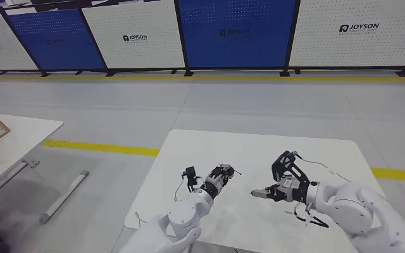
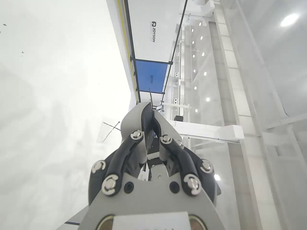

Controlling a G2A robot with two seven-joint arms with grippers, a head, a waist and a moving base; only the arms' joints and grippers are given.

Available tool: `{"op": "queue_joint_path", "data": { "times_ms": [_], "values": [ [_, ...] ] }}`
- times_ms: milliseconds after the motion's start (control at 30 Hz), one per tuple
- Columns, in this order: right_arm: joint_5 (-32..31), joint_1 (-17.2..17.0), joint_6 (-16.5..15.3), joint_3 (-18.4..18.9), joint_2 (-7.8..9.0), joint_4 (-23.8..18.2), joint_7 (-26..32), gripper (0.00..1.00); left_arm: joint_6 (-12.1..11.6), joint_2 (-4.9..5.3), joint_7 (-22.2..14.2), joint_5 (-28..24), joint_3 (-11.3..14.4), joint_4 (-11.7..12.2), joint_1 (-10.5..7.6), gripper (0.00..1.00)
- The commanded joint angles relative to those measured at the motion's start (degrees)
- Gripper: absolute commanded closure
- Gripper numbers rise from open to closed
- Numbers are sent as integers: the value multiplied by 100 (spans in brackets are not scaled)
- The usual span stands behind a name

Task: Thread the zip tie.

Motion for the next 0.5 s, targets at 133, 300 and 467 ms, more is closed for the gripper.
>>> {"op": "queue_joint_path", "data": {
  "times_ms": [133,300,467],
  "values": [
    [-12,-9,0,6,0,-4,-7,0,1,0,1,-3,0,-1,-1,100],
    [664,-9,0,-47,-33,221,174,0,-277,-10,53,279,-2,33,34,100],
    [3096,541,0,-86,-182,1096,1348,0,-1045,-59,232,1349,174,234,178,100]
  ]
}}
